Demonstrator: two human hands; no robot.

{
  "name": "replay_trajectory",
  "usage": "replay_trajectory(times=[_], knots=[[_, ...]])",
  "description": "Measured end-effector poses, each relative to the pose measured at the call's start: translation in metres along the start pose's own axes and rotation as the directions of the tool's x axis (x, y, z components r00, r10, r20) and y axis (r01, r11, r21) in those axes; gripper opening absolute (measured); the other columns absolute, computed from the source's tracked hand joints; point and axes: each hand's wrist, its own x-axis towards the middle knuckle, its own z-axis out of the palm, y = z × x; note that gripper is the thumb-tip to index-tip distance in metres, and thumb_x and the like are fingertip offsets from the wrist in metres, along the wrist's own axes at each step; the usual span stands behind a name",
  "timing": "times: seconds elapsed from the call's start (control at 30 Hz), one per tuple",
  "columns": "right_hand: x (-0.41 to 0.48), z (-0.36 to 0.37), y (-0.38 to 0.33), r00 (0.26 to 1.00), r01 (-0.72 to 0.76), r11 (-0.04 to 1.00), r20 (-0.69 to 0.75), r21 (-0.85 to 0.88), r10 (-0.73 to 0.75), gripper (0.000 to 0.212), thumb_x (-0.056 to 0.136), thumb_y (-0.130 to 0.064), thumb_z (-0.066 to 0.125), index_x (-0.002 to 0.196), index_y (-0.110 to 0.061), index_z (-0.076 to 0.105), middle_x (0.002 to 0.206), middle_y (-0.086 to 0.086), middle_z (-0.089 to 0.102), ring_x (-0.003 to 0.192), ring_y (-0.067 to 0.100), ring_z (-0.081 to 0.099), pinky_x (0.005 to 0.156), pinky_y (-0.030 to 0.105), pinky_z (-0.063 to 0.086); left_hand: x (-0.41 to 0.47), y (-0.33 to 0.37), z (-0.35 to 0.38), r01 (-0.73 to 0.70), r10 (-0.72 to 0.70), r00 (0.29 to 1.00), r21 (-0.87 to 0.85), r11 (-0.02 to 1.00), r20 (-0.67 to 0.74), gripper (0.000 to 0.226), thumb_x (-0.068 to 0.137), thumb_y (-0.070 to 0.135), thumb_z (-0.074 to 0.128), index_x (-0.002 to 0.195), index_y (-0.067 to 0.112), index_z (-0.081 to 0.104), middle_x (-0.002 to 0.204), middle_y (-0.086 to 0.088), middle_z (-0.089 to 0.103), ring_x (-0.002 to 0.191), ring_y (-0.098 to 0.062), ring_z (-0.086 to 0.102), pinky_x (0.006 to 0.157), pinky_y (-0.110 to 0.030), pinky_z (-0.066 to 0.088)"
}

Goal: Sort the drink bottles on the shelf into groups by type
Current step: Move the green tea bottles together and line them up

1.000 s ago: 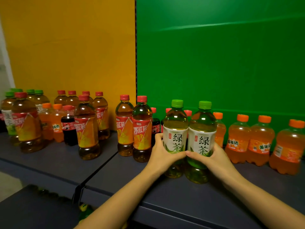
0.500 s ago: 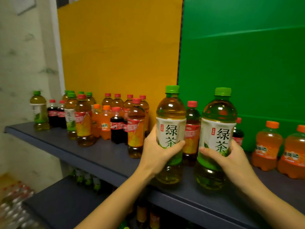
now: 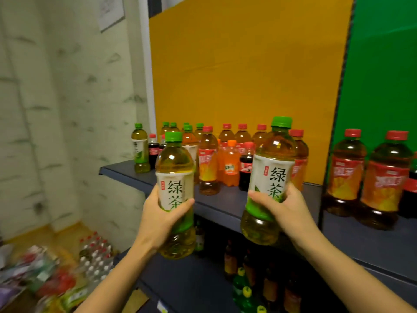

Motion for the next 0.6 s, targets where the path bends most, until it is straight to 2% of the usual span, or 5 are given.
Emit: replay_trajectory(times=[0.2,0.27,0.37,0.5,0.6], knots=[[0.032,0.091,0.017,0.997,-0.006,1.000,0.074,-0.007,0.006,0.044,0.065,-0.026,0.080,0.101,-0.033,0.055,0.102,-0.012,0.067,0.096,0.008,0.063,0.079,0.027,0.051,0.021,-0.026,-0.086,0.067,-0.060,0.994,0.070,0.995,-0.095,0.052,0.044,0.040,0.077,0.089,0.021,0.056,0.084,-0.003,0.067,0.071,-0.010,0.066,0.056,-0.019,0.054],[0.045,0.118,0.025,0.996,0.002,1.000,0.085,-0.011,-0.001,0.049,0.065,-0.027,0.080,0.107,-0.028,0.056,0.104,-0.010,0.067,0.097,0.008,0.063,0.079,0.028,0.052,0.032,-0.038,-0.108,0.073,-0.062,0.990,0.084,0.994,-0.128,0.045,0.049,0.033,0.076,0.088,0.024,0.055,0.086,-0.002,0.067,0.078,-0.015,0.064,0.056,-0.020,0.054],[0.068,0.157,0.041,0.996,0.000,1.000,0.090,-0.006,0.001,0.059,0.060,-0.033,0.081,0.113,-0.024,0.056,0.107,-0.008,0.067,0.099,0.010,0.064,0.082,0.032,0.054,0.055,-0.057,-0.139,0.077,-0.059,0.985,0.105,0.992,-0.162,0.048,0.047,0.039,0.077,0.088,0.027,0.054,0.087,0.000,0.066,0.080,-0.013,0.063,0.060,-0.020,0.050],[0.105,0.205,0.063,0.996,0.039,0.999,0.082,-0.022,-0.037,0.059,0.061,-0.035,0.080,0.113,-0.024,0.056,0.106,-0.007,0.068,0.098,0.010,0.064,0.082,0.031,0.054,0.101,-0.092,-0.175,0.040,-0.017,0.983,0.124,0.992,-0.183,0.034,0.070,0.012,0.076,0.089,0.028,0.053,0.090,-0.001,0.064,0.084,-0.017,0.061,0.066,-0.027,0.048],[0.135,0.237,0.074,0.997,0.062,0.995,0.048,-0.076,-0.059,0.059,0.063,-0.035,0.080,0.114,-0.025,0.053,0.106,-0.009,0.066,0.099,0.008,0.062,0.081,0.027,0.052,0.146,-0.113,-0.195,0.025,0.000,0.984,0.139,0.990,-0.178,0.034,0.073,0.009,0.071,0.090,0.031,0.051,0.090,0.003,0.062,0.085,-0.014,0.060,0.065,-0.025,0.047]])
